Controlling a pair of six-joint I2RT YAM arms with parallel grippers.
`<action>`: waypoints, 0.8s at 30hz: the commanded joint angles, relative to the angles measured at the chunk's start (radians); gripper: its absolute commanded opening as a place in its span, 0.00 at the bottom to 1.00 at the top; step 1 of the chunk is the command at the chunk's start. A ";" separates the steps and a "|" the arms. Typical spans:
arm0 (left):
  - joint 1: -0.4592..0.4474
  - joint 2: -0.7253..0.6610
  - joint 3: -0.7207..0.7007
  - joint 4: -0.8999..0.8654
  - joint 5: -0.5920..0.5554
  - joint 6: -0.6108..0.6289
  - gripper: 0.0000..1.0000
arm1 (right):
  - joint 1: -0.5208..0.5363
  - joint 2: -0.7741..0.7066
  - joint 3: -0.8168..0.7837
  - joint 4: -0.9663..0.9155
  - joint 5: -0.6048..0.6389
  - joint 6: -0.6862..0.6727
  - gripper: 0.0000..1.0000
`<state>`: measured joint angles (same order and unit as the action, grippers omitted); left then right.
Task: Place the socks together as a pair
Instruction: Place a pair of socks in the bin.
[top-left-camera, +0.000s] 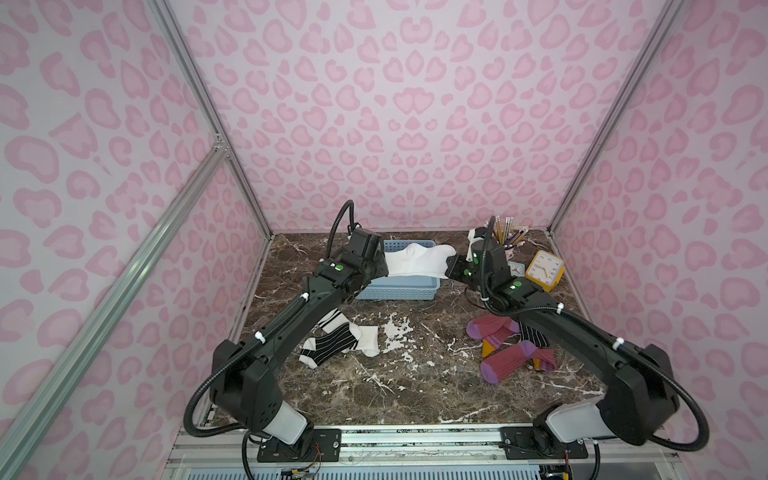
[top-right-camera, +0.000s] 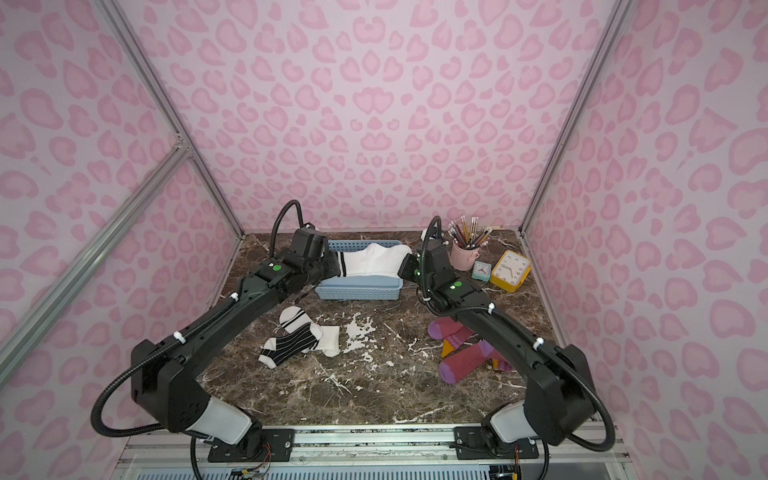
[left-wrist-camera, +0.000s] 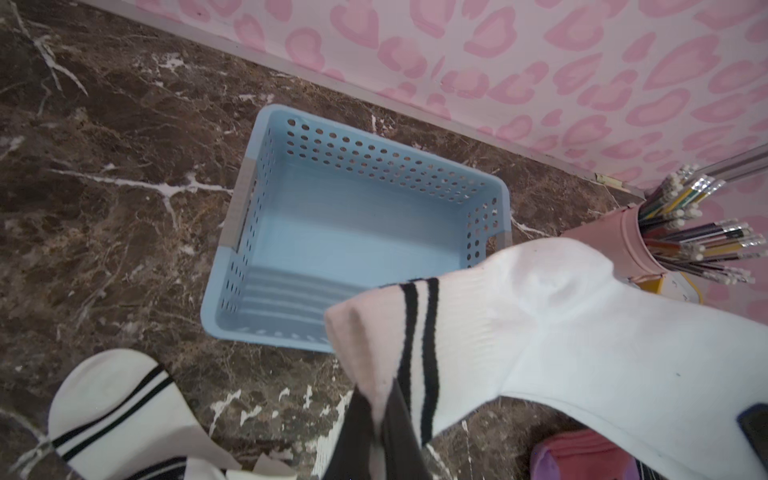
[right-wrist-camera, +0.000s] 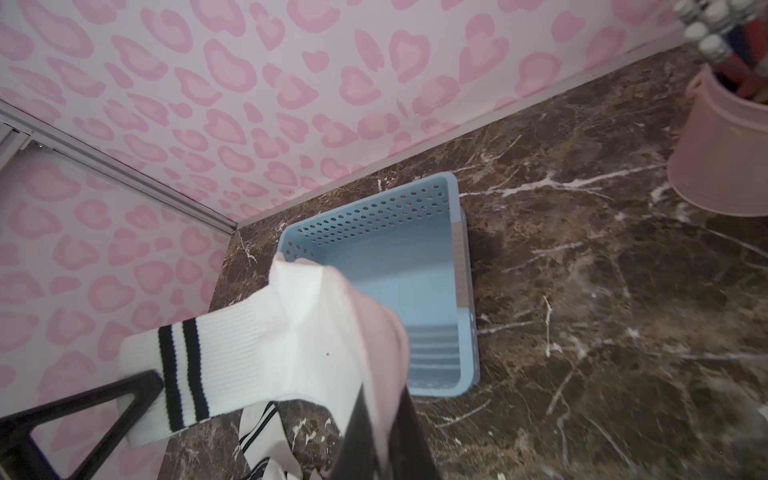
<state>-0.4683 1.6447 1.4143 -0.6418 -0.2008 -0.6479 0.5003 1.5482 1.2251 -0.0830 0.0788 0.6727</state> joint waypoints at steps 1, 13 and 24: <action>0.040 0.079 0.066 0.041 0.024 0.080 0.03 | 0.000 0.125 0.101 0.073 -0.045 -0.045 0.00; 0.132 0.312 0.159 0.120 0.012 0.177 0.03 | 0.005 0.496 0.366 0.087 -0.030 -0.062 0.00; 0.132 0.386 0.200 0.112 0.006 0.185 0.10 | 0.013 0.576 0.415 0.066 -0.017 -0.067 0.20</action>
<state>-0.3359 2.0300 1.5974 -0.5720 -0.1829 -0.4747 0.5110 2.1181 1.6180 -0.0261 0.0509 0.6201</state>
